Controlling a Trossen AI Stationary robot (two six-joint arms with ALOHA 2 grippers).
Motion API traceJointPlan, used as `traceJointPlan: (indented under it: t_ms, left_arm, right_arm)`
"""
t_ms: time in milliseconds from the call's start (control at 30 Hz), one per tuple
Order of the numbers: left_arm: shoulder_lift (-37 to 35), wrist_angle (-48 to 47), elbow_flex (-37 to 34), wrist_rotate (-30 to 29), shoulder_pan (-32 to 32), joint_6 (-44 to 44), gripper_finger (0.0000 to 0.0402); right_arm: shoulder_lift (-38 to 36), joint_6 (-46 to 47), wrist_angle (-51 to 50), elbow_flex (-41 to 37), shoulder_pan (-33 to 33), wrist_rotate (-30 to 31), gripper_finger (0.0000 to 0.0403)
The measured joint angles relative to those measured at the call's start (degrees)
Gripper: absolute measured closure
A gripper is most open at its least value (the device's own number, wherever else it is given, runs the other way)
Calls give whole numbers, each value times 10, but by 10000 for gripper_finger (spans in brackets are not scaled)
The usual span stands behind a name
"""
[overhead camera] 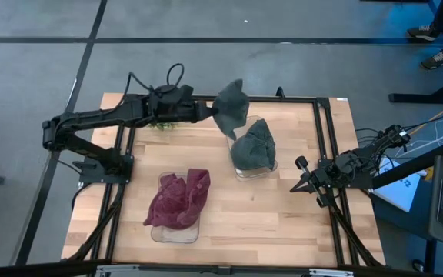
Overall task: Pick & Place hat
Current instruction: Put the black cap into the right transparent bin
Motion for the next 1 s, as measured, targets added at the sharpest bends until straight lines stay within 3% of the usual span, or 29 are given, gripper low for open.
traceJointPlan:
  t_ms: [267,467,700,1000]
  left_arm:
    - [26,64,-4,-131,-71,-124,398]
    - [79,172,-38,-172,-129,-174,398]
    - [126,182,-49,-242,-166,-221,398]
    - [186,189,-49,-267,-172,-281,398]
  right_arm:
    - [0,0,0,0,0,0,395]
    - [0,0,0,0,0,0,395]
    - [0,0,0,0,0,0,395]
    - [0,0,0,0,0,0,395]
